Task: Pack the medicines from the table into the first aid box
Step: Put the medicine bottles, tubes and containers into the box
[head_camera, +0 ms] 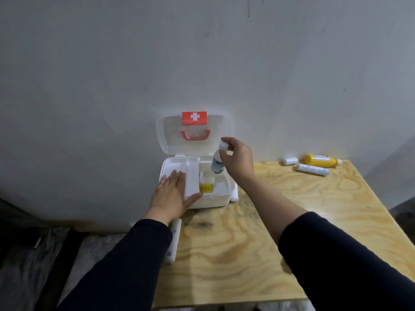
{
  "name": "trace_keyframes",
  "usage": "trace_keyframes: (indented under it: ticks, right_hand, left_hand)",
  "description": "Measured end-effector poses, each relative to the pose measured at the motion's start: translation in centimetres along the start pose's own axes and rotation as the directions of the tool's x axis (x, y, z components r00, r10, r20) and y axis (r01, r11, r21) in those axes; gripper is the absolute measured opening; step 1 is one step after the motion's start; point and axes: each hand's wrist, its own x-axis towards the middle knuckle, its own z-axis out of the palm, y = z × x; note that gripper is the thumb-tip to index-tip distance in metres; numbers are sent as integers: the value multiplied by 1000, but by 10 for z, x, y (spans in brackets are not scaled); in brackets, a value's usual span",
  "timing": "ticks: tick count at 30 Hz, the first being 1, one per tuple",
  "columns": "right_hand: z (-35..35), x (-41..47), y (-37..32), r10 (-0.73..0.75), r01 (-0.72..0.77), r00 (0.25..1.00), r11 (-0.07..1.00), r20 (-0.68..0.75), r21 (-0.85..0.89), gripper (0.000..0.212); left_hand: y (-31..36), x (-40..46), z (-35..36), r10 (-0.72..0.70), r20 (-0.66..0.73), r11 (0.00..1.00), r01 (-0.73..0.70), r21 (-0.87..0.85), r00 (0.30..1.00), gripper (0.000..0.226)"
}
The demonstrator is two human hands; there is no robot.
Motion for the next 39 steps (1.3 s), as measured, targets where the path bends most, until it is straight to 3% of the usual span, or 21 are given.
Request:
trace_keyframes:
  ticks: [8, 12, 17, 23, 28, 33, 36, 39]
  right_hand:
    - [5, 4, -6, -91, 89, 996, 984, -5, -152, 37]
    - [11, 0, 9, -35, 46, 998, 978, 59, -205, 37]
    - [20, -9, 26, 83, -47, 988, 966, 133, -253, 40]
    - [20, -7, 20, 96, -38, 976, 959, 196, -279, 44]
    - [-3, -3, 17, 64, -12, 975, 970, 211, -242, 44]
    - [-45, 5, 33, 109, -34, 972, 943, 210, -331, 38]
    - [-78, 5, 52, 190, -82, 954, 910, 232, -407, 38]
    - [-113, 7, 77, 251, -131, 942, 887, 224, -443, 37]
  left_hand:
    - [-2, 1, 3, -3, 12, 1000, 3, 3, 1000, 125]
    - [1, 1, 0, -4, 9, 1000, 4, -15, 1000, 112]
    - [3, -1, -2, -5, 22, 1000, 5, -16, 1000, 116]
    - [3, 0, -6, -6, 56, 999, 8, -34, 998, 115]
    - [13, 2, -31, -24, 85, 994, 33, -104, 996, 94]
    - [53, 29, -78, 101, -48, 987, -106, -124, 994, 74]
    - [93, 49, -100, 175, -21, 977, -176, -124, 984, 64]
    - [138, 67, -107, 242, 97, 970, -236, -64, 965, 62]
